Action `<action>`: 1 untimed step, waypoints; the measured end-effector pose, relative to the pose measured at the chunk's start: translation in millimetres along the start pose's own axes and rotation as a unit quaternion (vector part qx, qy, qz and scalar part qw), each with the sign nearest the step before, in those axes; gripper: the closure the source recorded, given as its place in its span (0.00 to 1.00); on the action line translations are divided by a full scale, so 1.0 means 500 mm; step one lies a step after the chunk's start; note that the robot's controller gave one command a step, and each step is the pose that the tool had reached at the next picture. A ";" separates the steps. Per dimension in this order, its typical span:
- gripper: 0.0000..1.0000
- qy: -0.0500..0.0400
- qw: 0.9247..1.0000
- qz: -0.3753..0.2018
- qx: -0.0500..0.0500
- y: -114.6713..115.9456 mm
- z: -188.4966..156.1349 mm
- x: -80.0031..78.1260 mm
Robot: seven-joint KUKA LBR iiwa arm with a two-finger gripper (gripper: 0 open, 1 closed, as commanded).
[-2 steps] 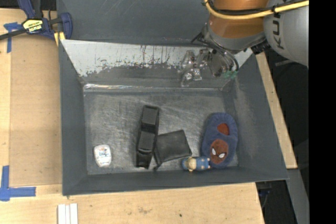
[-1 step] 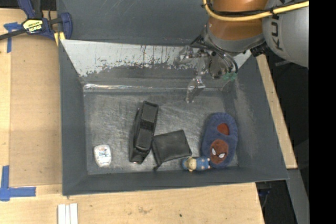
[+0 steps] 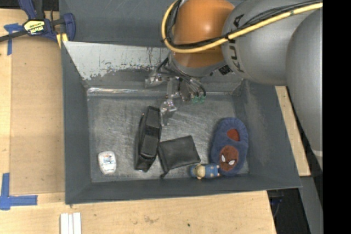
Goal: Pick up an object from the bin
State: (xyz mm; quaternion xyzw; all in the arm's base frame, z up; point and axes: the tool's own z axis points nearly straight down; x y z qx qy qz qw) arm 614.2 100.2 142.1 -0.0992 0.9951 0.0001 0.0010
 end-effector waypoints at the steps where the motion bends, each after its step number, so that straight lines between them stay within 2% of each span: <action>1: 0.00 -0.006 1.000 -0.011 0.001 -0.006 0.015 -0.009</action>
Offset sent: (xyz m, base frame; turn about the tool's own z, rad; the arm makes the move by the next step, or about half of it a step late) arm 0.0010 0.0038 -0.0721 -0.0667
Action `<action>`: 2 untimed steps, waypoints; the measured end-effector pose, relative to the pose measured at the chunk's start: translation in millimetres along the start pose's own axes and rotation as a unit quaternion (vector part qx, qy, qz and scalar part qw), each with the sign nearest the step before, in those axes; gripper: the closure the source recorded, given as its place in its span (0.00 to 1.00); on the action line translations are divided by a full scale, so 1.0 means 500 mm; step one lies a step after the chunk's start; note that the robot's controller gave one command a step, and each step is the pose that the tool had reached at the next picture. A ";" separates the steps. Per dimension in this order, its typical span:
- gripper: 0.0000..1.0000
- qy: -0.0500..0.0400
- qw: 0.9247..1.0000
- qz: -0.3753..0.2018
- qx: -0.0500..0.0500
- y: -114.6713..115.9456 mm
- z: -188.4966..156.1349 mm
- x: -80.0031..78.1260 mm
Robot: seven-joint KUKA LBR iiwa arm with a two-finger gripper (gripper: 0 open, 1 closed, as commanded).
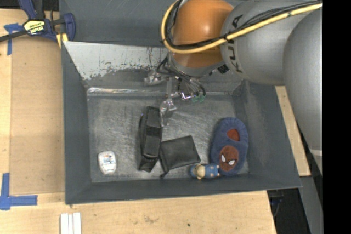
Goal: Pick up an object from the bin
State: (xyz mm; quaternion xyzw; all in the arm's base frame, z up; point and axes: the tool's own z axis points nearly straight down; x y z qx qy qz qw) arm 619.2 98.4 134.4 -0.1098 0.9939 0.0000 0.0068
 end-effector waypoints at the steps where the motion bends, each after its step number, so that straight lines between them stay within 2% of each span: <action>1: 0.00 -0.001 1.000 -0.024 0.000 -0.002 -0.003 0.039; 2: 0.00 0.003 0.961 -0.277 -0.002 0.025 0.031 -0.020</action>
Offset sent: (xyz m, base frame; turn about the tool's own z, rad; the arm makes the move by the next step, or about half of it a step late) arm -0.0229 -0.0057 -0.0045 -0.0490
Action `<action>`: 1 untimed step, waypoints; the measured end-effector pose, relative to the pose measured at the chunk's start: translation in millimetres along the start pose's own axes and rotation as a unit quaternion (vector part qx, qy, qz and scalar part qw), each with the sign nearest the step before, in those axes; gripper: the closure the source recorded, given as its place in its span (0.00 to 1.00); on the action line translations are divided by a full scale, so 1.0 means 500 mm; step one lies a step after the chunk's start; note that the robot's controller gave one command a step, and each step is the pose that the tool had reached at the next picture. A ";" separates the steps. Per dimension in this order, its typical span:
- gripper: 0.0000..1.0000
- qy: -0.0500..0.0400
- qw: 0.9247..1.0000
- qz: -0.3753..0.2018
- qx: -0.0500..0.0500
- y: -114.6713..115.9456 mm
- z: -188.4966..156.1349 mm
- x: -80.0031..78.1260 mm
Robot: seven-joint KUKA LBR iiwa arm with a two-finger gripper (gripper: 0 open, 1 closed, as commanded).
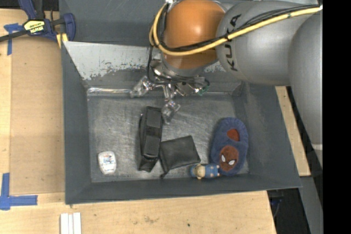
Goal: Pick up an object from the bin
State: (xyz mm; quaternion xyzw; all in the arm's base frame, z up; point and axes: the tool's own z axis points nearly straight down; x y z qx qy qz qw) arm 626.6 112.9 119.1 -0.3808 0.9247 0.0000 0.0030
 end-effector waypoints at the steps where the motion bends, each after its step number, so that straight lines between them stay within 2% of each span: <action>1: 0.00 -0.003 0.998 -0.059 0.001 0.006 0.061 0.046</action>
Offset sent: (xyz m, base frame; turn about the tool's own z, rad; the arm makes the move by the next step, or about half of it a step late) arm -0.0213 -0.0147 -0.0332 -0.1213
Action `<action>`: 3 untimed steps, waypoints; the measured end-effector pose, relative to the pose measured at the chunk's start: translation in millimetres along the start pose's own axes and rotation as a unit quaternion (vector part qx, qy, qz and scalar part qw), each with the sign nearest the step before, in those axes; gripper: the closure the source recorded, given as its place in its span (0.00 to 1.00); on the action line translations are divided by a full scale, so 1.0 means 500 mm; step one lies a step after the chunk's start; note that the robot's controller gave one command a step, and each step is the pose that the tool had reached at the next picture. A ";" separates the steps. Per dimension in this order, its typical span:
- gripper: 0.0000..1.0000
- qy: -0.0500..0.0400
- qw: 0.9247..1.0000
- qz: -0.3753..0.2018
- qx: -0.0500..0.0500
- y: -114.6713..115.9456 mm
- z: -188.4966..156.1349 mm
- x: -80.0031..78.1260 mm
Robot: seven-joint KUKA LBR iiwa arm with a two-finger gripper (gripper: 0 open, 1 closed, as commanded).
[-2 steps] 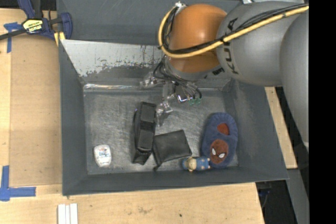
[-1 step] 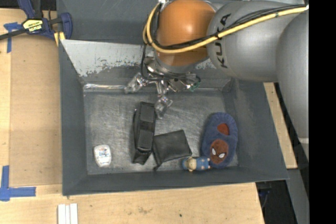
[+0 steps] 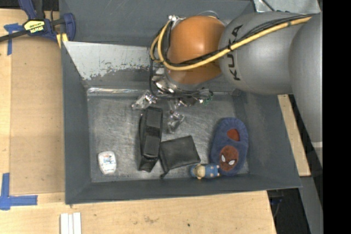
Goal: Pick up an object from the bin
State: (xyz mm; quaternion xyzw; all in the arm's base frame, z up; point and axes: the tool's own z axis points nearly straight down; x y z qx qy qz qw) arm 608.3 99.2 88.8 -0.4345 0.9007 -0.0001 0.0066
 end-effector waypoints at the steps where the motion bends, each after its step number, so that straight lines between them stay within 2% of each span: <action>1: 1.00 0.000 1.000 0.001 0.000 -0.001 -0.002 -0.001; 2: 1.00 0.004 1.000 -0.007 -0.001 -0.010 -0.187 0.006; 3: 1.00 0.003 0.968 -0.251 -0.004 0.061 -0.380 -0.046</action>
Offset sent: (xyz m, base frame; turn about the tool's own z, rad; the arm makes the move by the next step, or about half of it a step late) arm 0.0000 0.0000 0.0000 0.0000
